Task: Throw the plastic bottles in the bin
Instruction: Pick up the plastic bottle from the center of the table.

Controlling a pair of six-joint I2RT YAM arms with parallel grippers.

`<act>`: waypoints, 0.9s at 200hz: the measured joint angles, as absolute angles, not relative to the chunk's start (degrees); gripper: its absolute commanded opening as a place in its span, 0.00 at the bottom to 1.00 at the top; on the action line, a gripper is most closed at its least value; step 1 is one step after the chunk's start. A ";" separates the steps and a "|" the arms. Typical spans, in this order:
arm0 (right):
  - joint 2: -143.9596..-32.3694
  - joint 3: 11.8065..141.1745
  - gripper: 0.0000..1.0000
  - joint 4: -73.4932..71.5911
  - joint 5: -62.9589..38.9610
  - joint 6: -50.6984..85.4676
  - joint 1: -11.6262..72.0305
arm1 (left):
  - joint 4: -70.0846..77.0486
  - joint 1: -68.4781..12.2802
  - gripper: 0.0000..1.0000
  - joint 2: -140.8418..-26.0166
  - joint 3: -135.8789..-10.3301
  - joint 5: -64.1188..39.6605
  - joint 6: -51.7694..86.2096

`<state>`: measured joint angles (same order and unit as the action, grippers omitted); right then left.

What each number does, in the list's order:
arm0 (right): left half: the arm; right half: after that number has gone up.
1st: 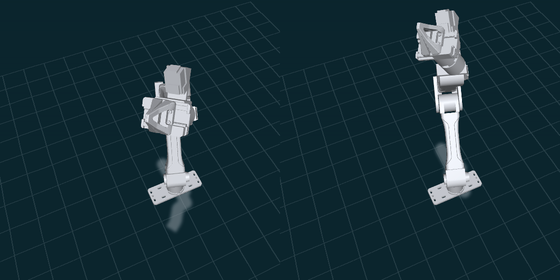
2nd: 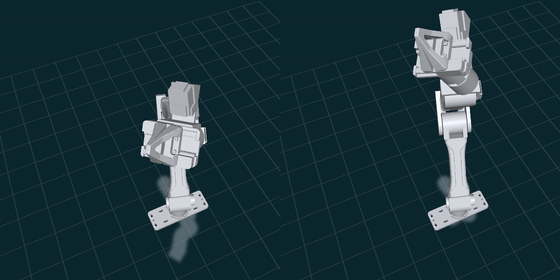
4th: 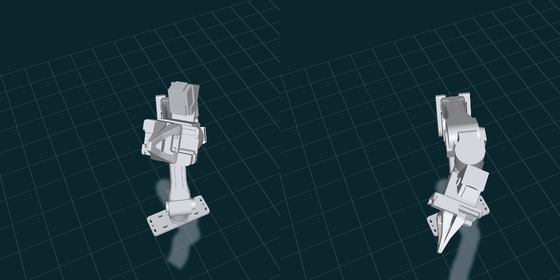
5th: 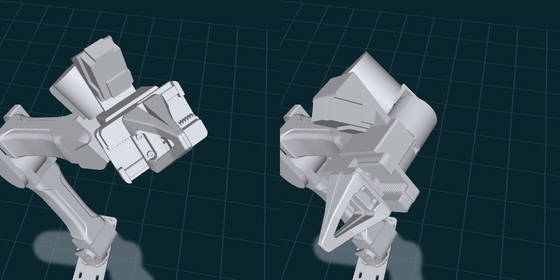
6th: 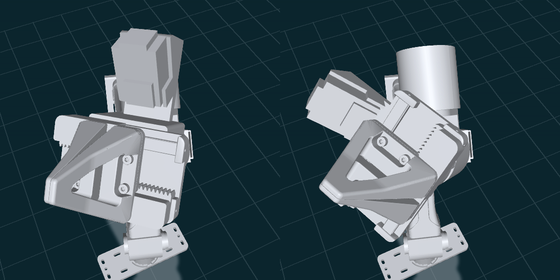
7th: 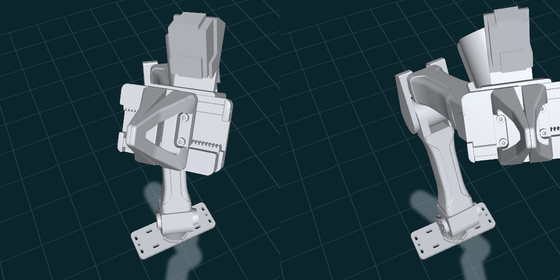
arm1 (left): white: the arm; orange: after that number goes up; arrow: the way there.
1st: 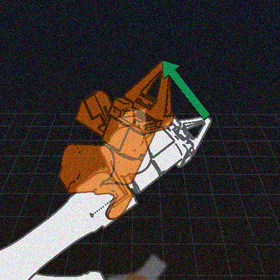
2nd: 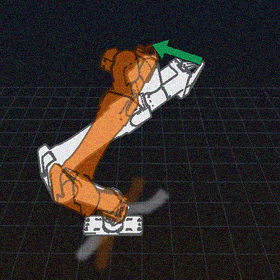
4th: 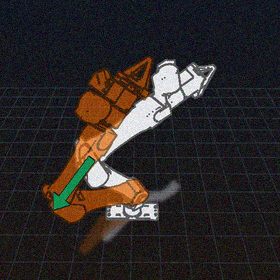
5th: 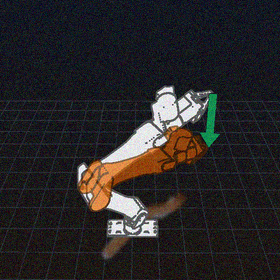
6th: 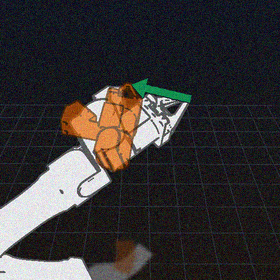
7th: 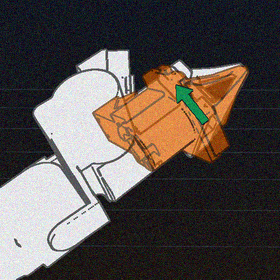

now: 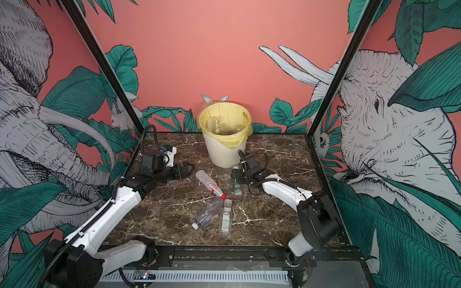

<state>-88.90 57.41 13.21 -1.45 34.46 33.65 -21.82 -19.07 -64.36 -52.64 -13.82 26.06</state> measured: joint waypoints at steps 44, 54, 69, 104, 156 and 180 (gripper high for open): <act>-92.97 60.58 0.99 14.50 -1.23 34.20 33.65 | -22.57 -19.07 0.99 -64.36 -50.65 -13.65 26.15; -93.91 60.95 0.99 14.46 -1.06 34.20 33.67 | -22.59 -19.07 1.00 -64.36 -50.46 -13.76 26.15; -95.24 61.47 0.99 14.94 -1.04 34.20 33.67 | -22.57 -19.07 0.99 -64.36 -50.30 -13.89 26.15; -98.19 63.59 0.99 15.99 -0.58 34.15 33.67 | -22.50 -19.07 0.99 -64.36 -49.01 -13.85 26.35; -99.39 65.28 0.97 16.03 1.13 34.26 33.76 | -22.39 -19.07 0.99 -64.51 -46.61 -13.61 27.31; -100.60 65.43 0.96 15.86 1.87 34.54 33.80 | -21.93 -19.07 0.99 -64.79 -45.69 -13.17 27.73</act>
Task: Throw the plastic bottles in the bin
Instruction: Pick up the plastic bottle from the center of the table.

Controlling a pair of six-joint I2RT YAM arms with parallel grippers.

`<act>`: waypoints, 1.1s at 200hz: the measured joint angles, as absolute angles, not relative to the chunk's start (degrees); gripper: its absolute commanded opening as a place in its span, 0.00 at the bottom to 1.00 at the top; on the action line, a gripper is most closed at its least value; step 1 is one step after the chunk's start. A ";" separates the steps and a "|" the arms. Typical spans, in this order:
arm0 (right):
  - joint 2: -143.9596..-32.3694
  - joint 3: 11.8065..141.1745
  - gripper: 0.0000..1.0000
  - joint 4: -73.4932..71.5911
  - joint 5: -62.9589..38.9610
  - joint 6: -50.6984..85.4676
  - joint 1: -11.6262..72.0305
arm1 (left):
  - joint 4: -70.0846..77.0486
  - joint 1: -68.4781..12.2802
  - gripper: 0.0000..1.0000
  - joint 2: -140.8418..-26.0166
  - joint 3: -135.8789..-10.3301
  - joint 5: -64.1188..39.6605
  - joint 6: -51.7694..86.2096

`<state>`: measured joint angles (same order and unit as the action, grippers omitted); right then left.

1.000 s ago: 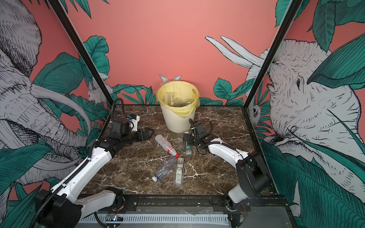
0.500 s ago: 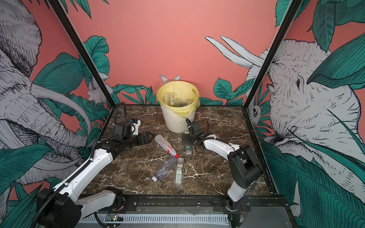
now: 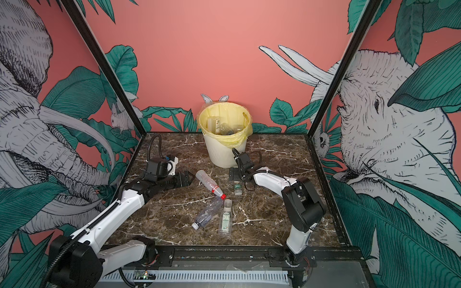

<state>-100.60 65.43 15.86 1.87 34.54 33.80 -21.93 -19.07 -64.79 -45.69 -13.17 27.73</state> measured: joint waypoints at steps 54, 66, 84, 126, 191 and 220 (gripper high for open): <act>-104.53 68.01 0.94 16.47 3.77 34.28 34.50 | -19.79 -19.07 0.99 -69.06 -45.01 -13.45 28.88; -104.88 68.66 0.94 16.58 4.03 34.24 34.61 | -19.77 -19.07 0.99 -70.04 -45.01 -13.50 28.93; -105.19 69.36 0.90 16.62 4.21 34.20 34.83 | -18.98 -19.07 0.99 -70.41 -44.58 -13.32 29.17; -107.81 71.70 0.83 16.71 4.14 34.09 34.87 | -17.45 -19.07 0.99 -70.46 -42.04 -12.80 30.44; -108.71 72.05 0.68 17.23 5.85 32.77 34.96 | -16.29 -19.07 0.99 -72.88 -41.95 -12.78 31.07; -108.60 70.98 0.60 16.32 6.87 32.53 35.20 | -16.21 -19.07 0.99 -73.32 -41.95 -12.82 31.53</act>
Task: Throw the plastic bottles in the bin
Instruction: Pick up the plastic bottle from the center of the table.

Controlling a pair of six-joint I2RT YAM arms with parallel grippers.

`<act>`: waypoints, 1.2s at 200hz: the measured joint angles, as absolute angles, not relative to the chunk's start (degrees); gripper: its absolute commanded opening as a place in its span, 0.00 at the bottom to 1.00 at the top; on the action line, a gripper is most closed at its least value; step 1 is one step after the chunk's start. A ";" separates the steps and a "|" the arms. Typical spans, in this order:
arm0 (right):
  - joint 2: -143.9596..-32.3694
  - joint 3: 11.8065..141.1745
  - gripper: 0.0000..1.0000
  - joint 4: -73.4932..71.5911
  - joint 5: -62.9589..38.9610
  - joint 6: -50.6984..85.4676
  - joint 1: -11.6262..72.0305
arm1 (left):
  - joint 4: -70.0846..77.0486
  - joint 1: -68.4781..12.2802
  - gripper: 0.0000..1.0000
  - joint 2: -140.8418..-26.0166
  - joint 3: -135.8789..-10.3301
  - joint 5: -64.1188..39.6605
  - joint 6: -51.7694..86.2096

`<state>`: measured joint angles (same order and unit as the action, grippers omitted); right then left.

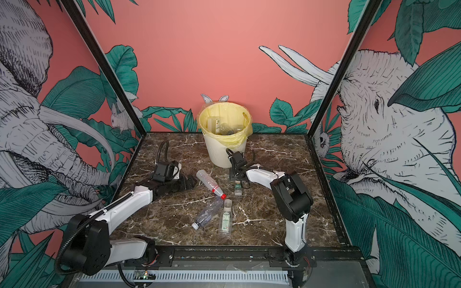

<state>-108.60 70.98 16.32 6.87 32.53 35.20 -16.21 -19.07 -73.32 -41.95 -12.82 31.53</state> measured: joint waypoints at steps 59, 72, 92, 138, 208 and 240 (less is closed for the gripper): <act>-106.39 67.96 0.51 15.31 7.35 32.58 35.20 | -15.64 -19.07 0.99 -73.82 -41.95 -12.84 31.92; -105.25 66.61 0.51 15.27 7.66 32.58 35.20 | -15.62 -19.07 0.99 -74.24 -41.95 -12.84 31.92; -102.94 64.38 0.51 15.27 8.03 32.58 35.20 | -15.53 -19.07 0.99 -74.46 -41.89 -12.84 31.94; -96.86 60.45 0.48 13.43 7.99 33.10 35.20 | -14.96 -19.07 0.99 -74.43 -41.19 -13.04 32.36; -89.34 56.12 0.48 9.19 4.58 35.27 34.81 | -15.03 -19.07 0.99 -74.22 -41.19 -13.04 32.34; -83.50 52.97 0.47 5.28 2.74 35.92 34.79 | -14.17 -19.07 0.99 -74.17 -40.40 -13.30 32.64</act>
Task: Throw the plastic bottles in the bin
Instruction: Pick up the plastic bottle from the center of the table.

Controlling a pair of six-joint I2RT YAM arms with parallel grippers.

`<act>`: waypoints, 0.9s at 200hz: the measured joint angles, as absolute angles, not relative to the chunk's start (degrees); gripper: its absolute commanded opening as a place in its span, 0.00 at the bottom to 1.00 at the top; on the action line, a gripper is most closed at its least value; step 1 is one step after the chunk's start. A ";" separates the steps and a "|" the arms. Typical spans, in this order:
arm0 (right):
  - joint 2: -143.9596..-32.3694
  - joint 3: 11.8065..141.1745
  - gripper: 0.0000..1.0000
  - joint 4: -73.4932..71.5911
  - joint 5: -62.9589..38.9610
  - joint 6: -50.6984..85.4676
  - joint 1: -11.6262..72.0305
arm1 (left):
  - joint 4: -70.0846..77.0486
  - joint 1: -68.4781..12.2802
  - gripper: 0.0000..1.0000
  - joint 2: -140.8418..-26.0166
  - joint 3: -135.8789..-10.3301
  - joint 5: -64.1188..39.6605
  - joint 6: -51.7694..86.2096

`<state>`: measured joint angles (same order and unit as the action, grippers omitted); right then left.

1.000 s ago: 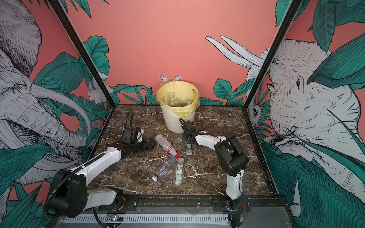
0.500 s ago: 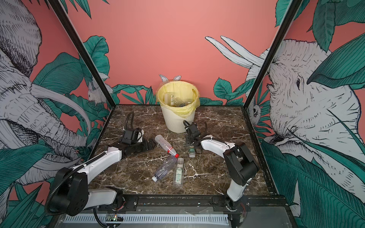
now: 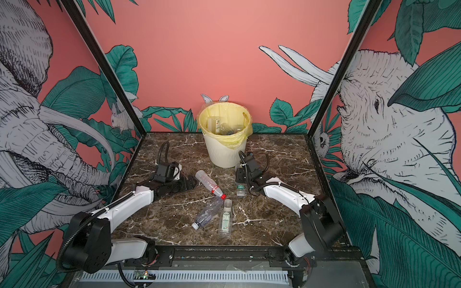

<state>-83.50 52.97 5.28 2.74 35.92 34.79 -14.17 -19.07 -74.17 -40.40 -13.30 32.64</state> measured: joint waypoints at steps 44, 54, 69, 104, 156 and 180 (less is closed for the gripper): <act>-78.76 52.16 0.47 2.76 1.63 36.71 34.74 | -13.23 -19.07 0.99 -74.02 -39.20 -14.15 33.17; -78.13 52.14 0.47 2.50 1.45 36.84 34.70 | -13.15 -19.07 0.99 -74.02 -39.20 -14.35 33.15; -77.08 52.12 0.47 2.28 1.10 36.91 34.70 | -13.04 -19.07 0.99 -74.02 -39.27 -14.72 33.04; -74.46 52.01 0.47 0.60 0.10 36.93 34.52 | -12.36 -19.07 0.99 -74.04 -39.40 -15.35 33.04; -69.69 50.19 0.47 -3.86 0.19 36.86 34.44 | -10.46 -19.07 0.99 -74.98 -40.27 -17.61 35.07; -69.01 50.19 0.48 -4.73 0.14 36.84 34.44 | -9.63 -19.07 0.99 -76.18 -41.54 -18.55 35.42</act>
<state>-69.01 50.19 -4.73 0.14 36.84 34.44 -9.63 -19.07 -76.18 -41.54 -18.55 35.42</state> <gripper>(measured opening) 0.508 0.994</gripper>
